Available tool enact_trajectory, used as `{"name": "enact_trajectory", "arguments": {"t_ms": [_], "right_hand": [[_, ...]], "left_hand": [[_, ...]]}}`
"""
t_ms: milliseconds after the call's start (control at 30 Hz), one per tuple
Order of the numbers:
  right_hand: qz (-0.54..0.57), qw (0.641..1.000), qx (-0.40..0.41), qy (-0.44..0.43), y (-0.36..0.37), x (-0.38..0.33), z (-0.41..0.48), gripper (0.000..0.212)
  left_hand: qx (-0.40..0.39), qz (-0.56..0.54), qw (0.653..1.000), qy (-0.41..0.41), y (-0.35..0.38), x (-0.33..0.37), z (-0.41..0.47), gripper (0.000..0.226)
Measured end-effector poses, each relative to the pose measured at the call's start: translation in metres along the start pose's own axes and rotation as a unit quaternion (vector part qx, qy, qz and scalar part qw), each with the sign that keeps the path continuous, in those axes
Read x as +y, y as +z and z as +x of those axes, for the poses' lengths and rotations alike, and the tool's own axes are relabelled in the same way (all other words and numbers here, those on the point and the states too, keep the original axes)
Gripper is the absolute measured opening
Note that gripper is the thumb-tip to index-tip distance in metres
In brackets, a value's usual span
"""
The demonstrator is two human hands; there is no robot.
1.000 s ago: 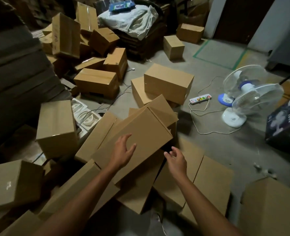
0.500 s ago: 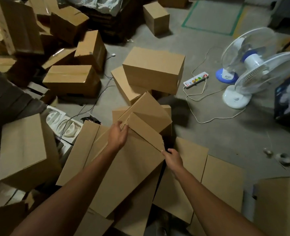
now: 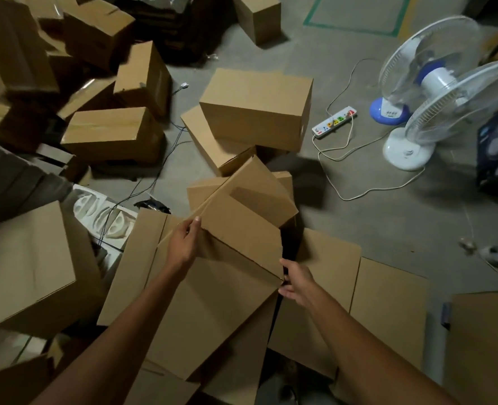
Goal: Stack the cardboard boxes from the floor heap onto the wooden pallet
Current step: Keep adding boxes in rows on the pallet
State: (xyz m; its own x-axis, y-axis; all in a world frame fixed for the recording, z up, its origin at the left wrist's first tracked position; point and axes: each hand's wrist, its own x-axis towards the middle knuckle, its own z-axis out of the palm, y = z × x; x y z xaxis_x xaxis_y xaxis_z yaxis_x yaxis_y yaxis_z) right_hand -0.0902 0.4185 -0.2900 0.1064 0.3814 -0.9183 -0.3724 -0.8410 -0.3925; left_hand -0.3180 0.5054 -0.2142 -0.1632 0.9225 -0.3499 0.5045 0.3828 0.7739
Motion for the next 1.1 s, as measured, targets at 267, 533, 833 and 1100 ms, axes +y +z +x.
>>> {"name": "enact_trajectory", "arguments": {"t_ms": [267,533,833,1100], "right_hand": [[-0.019,0.997,0.058,-0.054,0.033,0.026,-0.049,0.093],[0.022,0.976,0.072,-0.204,0.048,0.062,-0.154,0.082],[-0.009,0.901,0.102,-0.421,0.050,0.138,-0.371,0.061],[0.046,0.793,0.244,-0.557,0.029,0.207,-0.487,0.048]], "left_hand": [[-0.002,-0.076,0.996,-0.055,-0.063,-0.001,-0.052,0.035],[-0.015,-0.192,0.980,-0.046,-0.139,-0.012,-0.137,0.042],[-0.023,-0.271,0.961,0.058,-0.230,-0.016,-0.261,0.042],[-0.214,-0.411,0.881,0.096,-0.254,0.010,-0.334,0.053]]}}
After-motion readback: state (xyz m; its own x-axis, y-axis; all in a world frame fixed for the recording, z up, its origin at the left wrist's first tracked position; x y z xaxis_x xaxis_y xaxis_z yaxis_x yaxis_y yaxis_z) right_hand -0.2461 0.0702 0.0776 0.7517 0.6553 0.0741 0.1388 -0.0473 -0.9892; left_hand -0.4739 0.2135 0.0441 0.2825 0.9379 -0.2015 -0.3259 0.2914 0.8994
